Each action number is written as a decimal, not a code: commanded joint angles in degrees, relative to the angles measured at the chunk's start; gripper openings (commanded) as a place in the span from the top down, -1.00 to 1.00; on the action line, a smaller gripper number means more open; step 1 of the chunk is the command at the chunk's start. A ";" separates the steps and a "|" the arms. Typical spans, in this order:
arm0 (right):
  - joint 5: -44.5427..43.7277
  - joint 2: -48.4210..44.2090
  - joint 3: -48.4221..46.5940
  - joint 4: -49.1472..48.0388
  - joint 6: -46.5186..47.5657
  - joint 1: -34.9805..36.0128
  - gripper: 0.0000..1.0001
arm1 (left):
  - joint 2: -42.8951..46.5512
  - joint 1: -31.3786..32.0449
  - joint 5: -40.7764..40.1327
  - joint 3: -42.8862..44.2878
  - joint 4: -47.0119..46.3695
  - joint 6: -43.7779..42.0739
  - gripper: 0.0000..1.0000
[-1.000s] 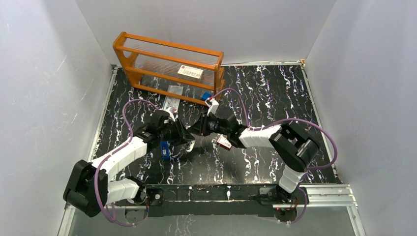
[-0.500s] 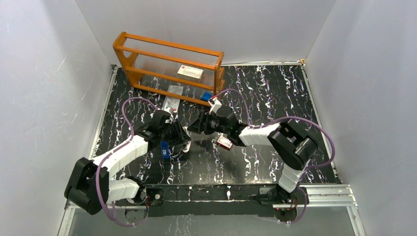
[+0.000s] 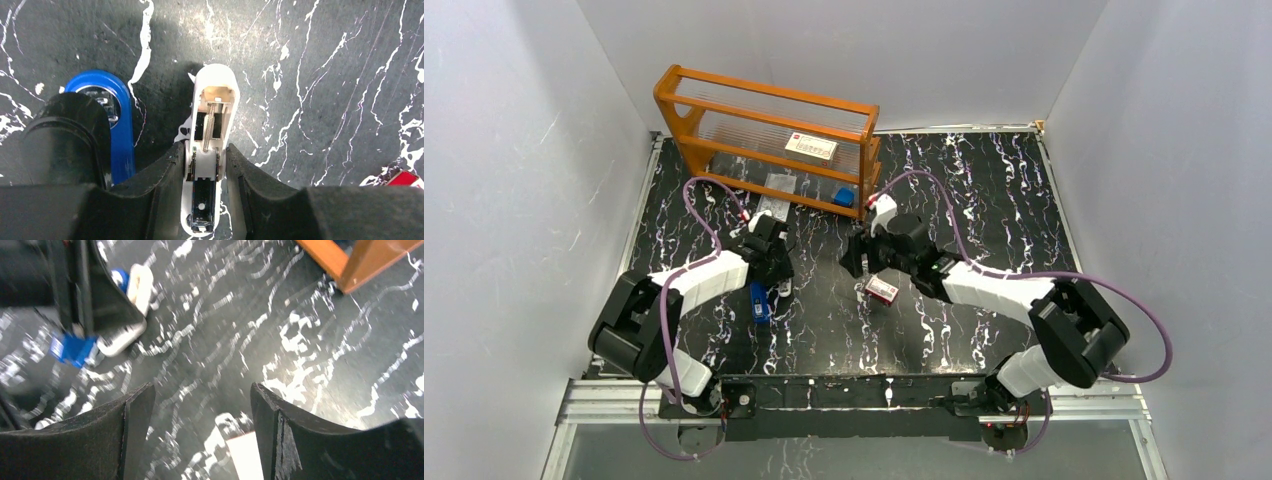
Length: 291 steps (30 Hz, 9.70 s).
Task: Load the staples into the stapler
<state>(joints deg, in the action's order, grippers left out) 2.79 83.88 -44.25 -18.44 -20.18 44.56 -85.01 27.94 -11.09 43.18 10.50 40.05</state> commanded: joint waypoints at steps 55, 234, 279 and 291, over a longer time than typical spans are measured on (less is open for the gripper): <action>0.22 6.99 -4.25 28.12 41.65 0.66 -0.32 | 22.79 1.90 28.26 -3.51 0.00 8.93 -0.27; 21.73 0.36 -1.14 23.04 46.65 2.73 -0.19 | -7.64 10.49 44.19 -2.17 -21.66 13.92 1.00; 19.33 6.19 -2.29 34.49 57.96 0.03 -0.04 | -12.24 5.66 47.71 1.63 -13.87 7.79 0.99; 14.32 5.96 -0.18 32.39 58.53 2.76 -0.06 | -14.58 3.40 49.82 4.13 -11.92 5.03 1.00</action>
<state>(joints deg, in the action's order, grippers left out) 19.44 89.10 -45.43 13.39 37.36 45.43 -99.15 32.12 36.69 45.23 -2.66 46.87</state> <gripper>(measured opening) 0.527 0.007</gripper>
